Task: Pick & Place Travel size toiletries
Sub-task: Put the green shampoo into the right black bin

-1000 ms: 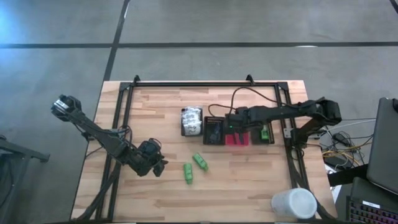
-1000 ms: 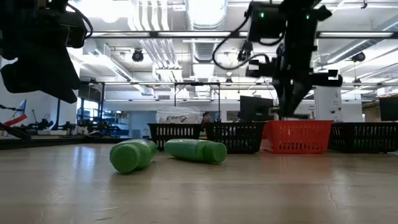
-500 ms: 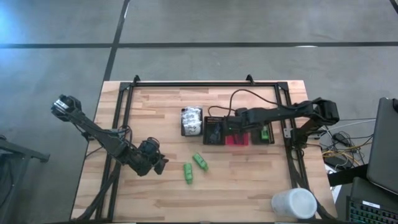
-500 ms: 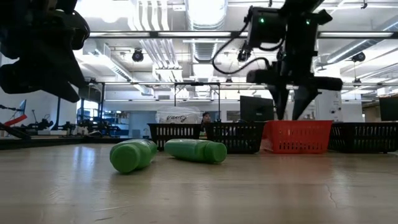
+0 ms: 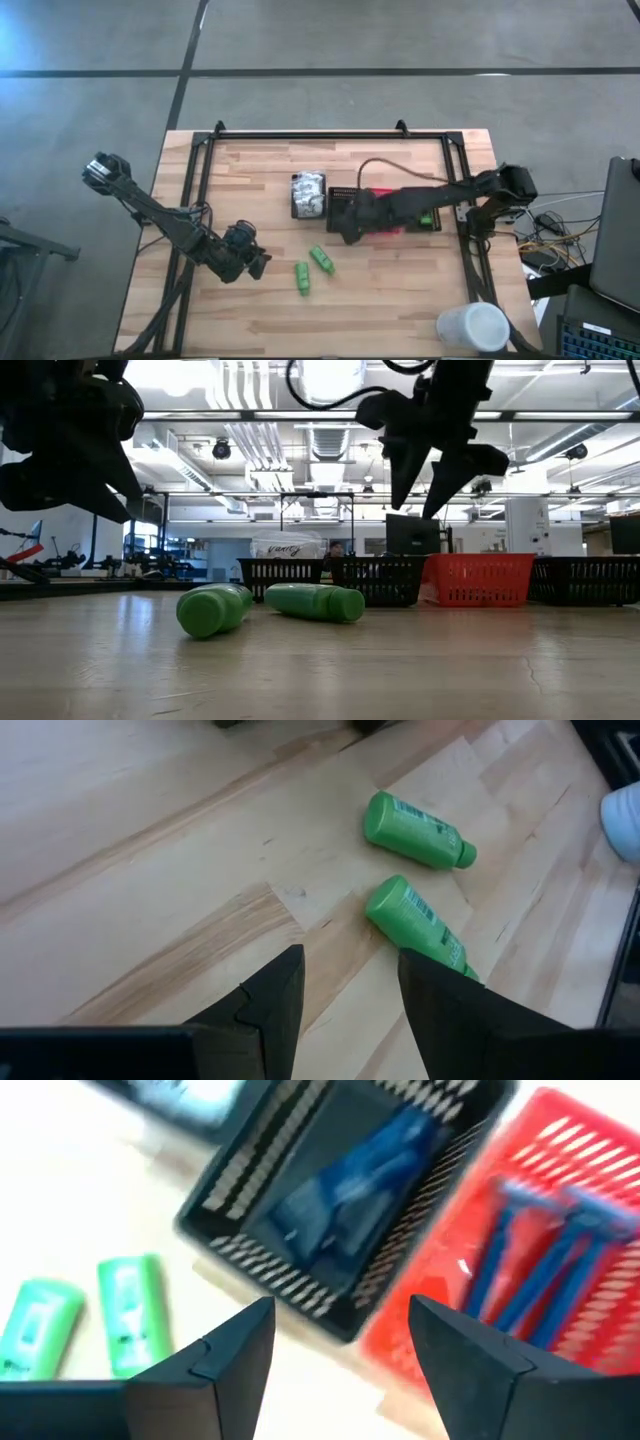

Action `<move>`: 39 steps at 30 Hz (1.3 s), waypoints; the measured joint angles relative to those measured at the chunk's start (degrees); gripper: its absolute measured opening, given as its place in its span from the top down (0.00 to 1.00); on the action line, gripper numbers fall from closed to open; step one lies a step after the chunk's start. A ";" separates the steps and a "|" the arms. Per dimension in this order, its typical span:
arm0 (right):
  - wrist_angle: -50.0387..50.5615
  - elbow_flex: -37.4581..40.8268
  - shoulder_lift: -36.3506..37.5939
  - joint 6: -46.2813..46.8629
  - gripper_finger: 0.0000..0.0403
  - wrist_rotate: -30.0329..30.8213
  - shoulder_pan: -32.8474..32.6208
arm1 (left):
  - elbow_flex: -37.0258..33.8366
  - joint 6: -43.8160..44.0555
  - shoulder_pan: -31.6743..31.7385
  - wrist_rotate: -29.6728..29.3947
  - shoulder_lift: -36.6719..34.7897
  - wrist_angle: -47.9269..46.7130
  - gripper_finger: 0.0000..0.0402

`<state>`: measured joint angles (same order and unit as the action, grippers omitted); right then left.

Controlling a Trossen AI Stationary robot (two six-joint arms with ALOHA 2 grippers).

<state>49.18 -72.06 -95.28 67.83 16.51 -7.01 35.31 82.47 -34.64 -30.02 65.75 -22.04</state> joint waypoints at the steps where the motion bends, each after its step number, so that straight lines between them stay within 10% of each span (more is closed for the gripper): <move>1: -0.16 -0.65 -0.93 0.87 0.43 0.00 -1.03 | 0.00 0.54 0.01 0.00 0.01 0.02 0.58; 19: 5.76 -8.27 -6.75 25.59 0.34 -3.32 -18.44 | 0.10 3.14 -0.01 3.64 6.79 16.12 0.58; 28: 12.77 -7.46 -5.01 24.79 0.31 -3.63 -24.21 | 9.69 -18.45 1.98 22.72 16.67 16.43 0.58; 39: 23.87 -6.85 -1.54 18.13 0.29 -2.82 -23.90 | 24.12 11.14 6.85 22.45 28.81 -3.02 0.58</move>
<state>73.05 -78.91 -96.82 85.96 13.70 -30.91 59.43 93.61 -27.79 -7.57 94.56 -25.06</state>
